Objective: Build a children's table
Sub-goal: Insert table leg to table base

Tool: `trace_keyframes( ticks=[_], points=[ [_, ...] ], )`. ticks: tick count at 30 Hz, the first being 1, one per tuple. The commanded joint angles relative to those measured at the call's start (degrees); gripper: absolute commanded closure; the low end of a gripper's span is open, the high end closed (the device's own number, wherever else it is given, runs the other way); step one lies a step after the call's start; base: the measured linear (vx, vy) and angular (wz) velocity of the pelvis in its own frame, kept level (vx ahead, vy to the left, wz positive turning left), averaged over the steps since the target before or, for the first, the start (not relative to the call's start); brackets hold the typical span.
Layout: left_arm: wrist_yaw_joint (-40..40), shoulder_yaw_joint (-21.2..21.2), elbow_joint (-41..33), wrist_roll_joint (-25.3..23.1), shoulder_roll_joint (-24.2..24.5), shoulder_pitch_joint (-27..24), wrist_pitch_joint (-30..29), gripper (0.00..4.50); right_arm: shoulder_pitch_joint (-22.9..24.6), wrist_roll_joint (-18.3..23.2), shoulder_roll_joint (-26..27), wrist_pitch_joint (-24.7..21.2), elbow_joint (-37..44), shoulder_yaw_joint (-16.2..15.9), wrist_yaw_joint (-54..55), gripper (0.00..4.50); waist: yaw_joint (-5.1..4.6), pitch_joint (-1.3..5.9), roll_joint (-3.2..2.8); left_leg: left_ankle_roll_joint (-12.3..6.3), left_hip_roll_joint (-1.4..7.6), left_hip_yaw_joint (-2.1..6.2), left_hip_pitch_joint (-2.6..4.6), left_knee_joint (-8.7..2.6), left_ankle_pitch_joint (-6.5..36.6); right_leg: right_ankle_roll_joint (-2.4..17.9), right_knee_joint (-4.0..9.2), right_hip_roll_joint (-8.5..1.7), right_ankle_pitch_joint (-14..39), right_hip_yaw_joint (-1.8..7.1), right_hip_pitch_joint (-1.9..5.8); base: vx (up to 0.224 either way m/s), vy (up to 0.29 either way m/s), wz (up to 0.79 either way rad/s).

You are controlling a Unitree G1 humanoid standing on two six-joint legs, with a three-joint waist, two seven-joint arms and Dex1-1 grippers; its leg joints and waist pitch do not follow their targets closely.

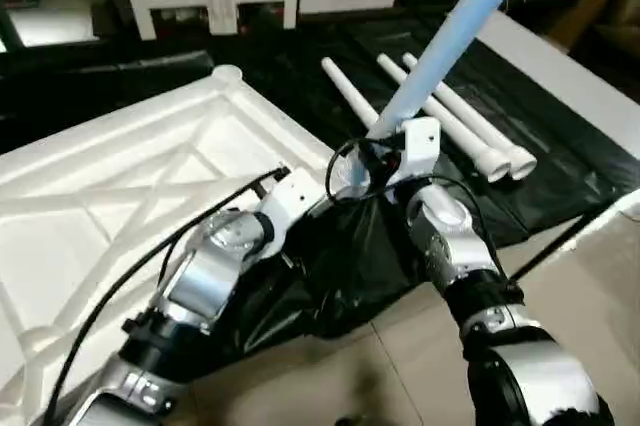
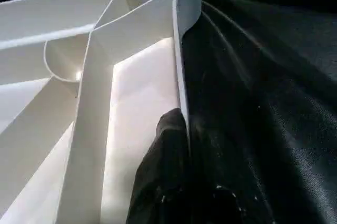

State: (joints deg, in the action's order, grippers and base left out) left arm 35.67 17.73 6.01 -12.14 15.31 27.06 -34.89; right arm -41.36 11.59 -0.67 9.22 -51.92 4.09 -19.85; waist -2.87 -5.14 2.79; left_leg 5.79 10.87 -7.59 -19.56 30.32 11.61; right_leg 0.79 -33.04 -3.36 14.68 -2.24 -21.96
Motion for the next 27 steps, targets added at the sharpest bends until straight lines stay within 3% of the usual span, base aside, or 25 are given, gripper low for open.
trace_keyframes(
  ticks=[1,3,4,5,6,7,8,9,10,11,14,15,17,18,20,22,23,25,26,27],
  points=[
    [1.96,1.46,-1.03,-0.02,1.11,-0.23,5.04,4.5,6.3,-1.19,0.52,-10.95,-8.91,-1.85,-3.03,2.66,-0.35,0.27,-1.54,0.45,2.43,0.05,-0.54,-4.66,23.86,7.96,4.71,-3.49,12.64,2.63,-0.05,0.057,-0.008,0.0],
    [8.23,4.59,-0.63,-0.21,7.37,-2.0,17.47,4.5,5.85,-1.31,-2.45,-8.34,-3.57,-5.62,-16.58,2.66,-0.24,0.98,-2.04,-1.14,2.52,-0.37,-0.8,-4.36,21.0,8.99,4.69,-3.43,10.61,2.59,0.45,0.059,-0.013,0.01],
    [9.24,4.81,-0.62,0.05,8.04,-2.25,18.93,4.5,5.85,-1.23,-2.8,-8.47,-3.09,-5.86,-17.61,2.66,-0.26,1.46,-2.09,-2.36,2.59,-0.75,-0.78,-3.94,17.92,9.91,4.44,-3.41,6.84,2.65,0.65,0.068,-0.032,0.03],
    [13.93,6.06,-0.39,0.55,11.98,-3.43,24.98,4.5,5.98,-1.01,-4.99,-9.58,-0.63,-7.32,-23.26,2.66,-0.3,1.59,-2.15,-3.38,2.58,-1.11,-1.02,-3.65,13.84,11.44,3.96,-3.28,1.7,2.5,1.01,0.068,-0.032,0.03],
    [13.93,6.06,-0.39,0.55,11.98,-3.43,24.98,4.5,5.98,-1.01,-4.99,-9.58,-0.63,-7.32,-23.26,2.66,-0.42,1.8,-2.25,-4.26,2.6,-1.55,-1.1,-3.19,7.98,13.26,3.06,-3.19,-5.83,2.4,1.49,0.088,-0.042,0.0],
    [17.78,6.1,1.64,1.26,15.23,-3.73,30.0,4.5,6.97,-3.47,-8.71,-9.27,1.04,-11.3,-30.64,2.66,-0.17,2.18,-3.48,-4.46,2.6,-1.57,-0.79,-2.88,5.05,14.32,2.55,-3.26,-10.02,2.28,1.77,0.085,-0.031,-0.04],
    [19.07,5.78,2.69,1.86,16.0,-3.62,31.44,4.5,7.39,-4.84,-10.15,-8.74,1.25,-13.07,-33.49,2.66,-0.12,2.39,-3.09,-5.86,2.27,-1.91,-0.69,-2.12,-0.86,15.32,1.92,-2.86,-18.77,2.06,2.36,0.085,-0.031,-0.04],
    [21.03,5.0,3.88,3.22,16.58,-3.39,33.25,4.5,7.88,-6.08,-11.74,-8.28,1.26,-14.73,-36.76,2.66,0.03,2.53,-3.13,-6.95,2.02,-2.31,-0.38,-1.77,-4.63,15.89,1.43,-2.68,-25.7,2.24,2.51,0.083,-0.009,-0.01],
    [21.04,5.0,3.89,3.22,16.58,-3.39,33.25,4.5,7.88,-6.08,-11.74,-8.28,1.26,-14.73,-36.77,2.66,0.03,2.53,-3.13,-6.95,2.02,-2.31,-0.38,-1.77,-4.63,15.89,1.43,-2.68,-25.7,2.24,2.51,0.081,0.001,0.01],
    [21.61,4.73,4.26,3.67,16.68,-3.26,33.83,4.5,7.93,-6.16,-12.06,-8.28,1.12,-14.86,-37.54,2.66,0.04,2.92,-3.24,-7.75,1.96,-2.32,-0.32,-1.51,-8.48,16.34,0.78,-2.68,-32.68,2.41,3.01,0.081,0.001,0.01],
    [24.28,3.97,7.65,4.65,18.58,-1.46,37.49,4.5,7.48,-4.92,-13.35,-9.55,-0.35,-12.77,-40.01,2.66,0.25,3.76,-3.63,-8.22,1.75,-2.34,0.1,-1.1,-10.68,16.7,0.2,-2.46,-37.14,2.37,3.45,0.021,0.001,0.0],
    [24.36,3.89,9.21,4.57,19.14,-0.63,38.7,4.5,7.03,-4.32,-13.51,-9.18,-0.81,-11.56,-40.03,2.66,0.38,4.09,-4.1,-8.17,1.78,-2.29,0.29,-1.0,-11.07,16.85,0.01,-2.47,-37.65,2.33,3.56,0.0,0.0,0.0],
    [24.0,3.76,12.05,4.32,19.85,0.76,40.95,4.5,6.12,-1.96,-13.48,-9.09,-0.48,-8.82,-39.32,2.66,0.48,4.22,-4.06,-8.56,1.76,-2.52,0.67,-0.79,-11.98,17.51,-0.18,-2.16,-39.01,2.28,3.34,0.0,0.0,0.0],
    [24.01,3.5,14.47,4.15,20.04,1.81,42.84,4.5,5.39,0.49,-13.46,-7.8,0.26,-6.84,-38.99,2.66,0.97,4.44,-4.09,-8.34,1.91,-2.53,0.37,-0.75,-11.41,17.71,-0.3,-2.22,-38.16,2.16,3.85,0.0,0.0,0.0],
    [23.51,3.01,17.47,3.64,20.0,3.05,44.81,4.5,3.55,6.91,-12.52,-7.29,2.55,-1.4,-37.84,2.66,1.6,4.78,-4.19,-8.16,2.32,-2.62,0.37,-0.6,-11.25,18.06,-0.69,-2.25,-38.37,2.13,3.91,0.0,0.0,0.0],
    [23.45,2.4,18.98,3.79,19.63,3.51,45.37,4.5,1.79,12.01,-11.42,-6.22,4.61,3.59,-36.37,2.66,1.97,4.97,-3.88,-8.1,2.2,-2.67,0.01,-0.46,-11.93,18.04,-1.01,-2.2,-39.37,2.19,4.2,0.0,0.0,0.0],
    [23.29,2.1,19.17,4.0,19.48,3.47,45.54,4.5,1.24,13.98,-11.11,-7.04,5.86,5.29,-35.55,2.66,2.33,5.62,-3.81,-8.26,1.92,-2.68,-0.4,0.19,-14.67,17.93,-2.06,-1.77,-44.97,2.37,4.64,0.0,0.0,0.0],
    [23.47,1.85,19.58,4.42,19.32,3.49,45.8,4.5,0.87,15.33,-10.93,-7.24,7.06,6.57,-35.04,2.66,2.76,5.97,-4.01,-8.84,1.76,-2.77,-0.55,0.84,-17.19,17.29,-2.84,-1.49,-49.87,2.11,4.27,0.0,0.0,0.0],
    [22.41,1.02,20.51,5.02,18.98,3.52,47.01,4.5,0.5,16.93,-10.91,-7.68,9.58,8.43,-34.1,2.66,2.96,6.16,-3.84,-8.89,1.64,-2.87,-0.84,1.07,-16.91,16.77,-2.99,-1.43,-50.68,2.05,4.28,0.0,0.0,0.0],
    [21.28,0.43,21.26,5.23,18.71,3.67,48.16,4.2,0.44,17.59,-10.99,-8.07,10.73,9.04,-33.89,2.66,3.05,6.2,-3.86,-8.79,1.56,-2.87,-0.95,1.14,-16.56,16.5,-3.08,-1.46,-50.98,2.08,4.33,0.0,0.0,0.0]
  ],
)
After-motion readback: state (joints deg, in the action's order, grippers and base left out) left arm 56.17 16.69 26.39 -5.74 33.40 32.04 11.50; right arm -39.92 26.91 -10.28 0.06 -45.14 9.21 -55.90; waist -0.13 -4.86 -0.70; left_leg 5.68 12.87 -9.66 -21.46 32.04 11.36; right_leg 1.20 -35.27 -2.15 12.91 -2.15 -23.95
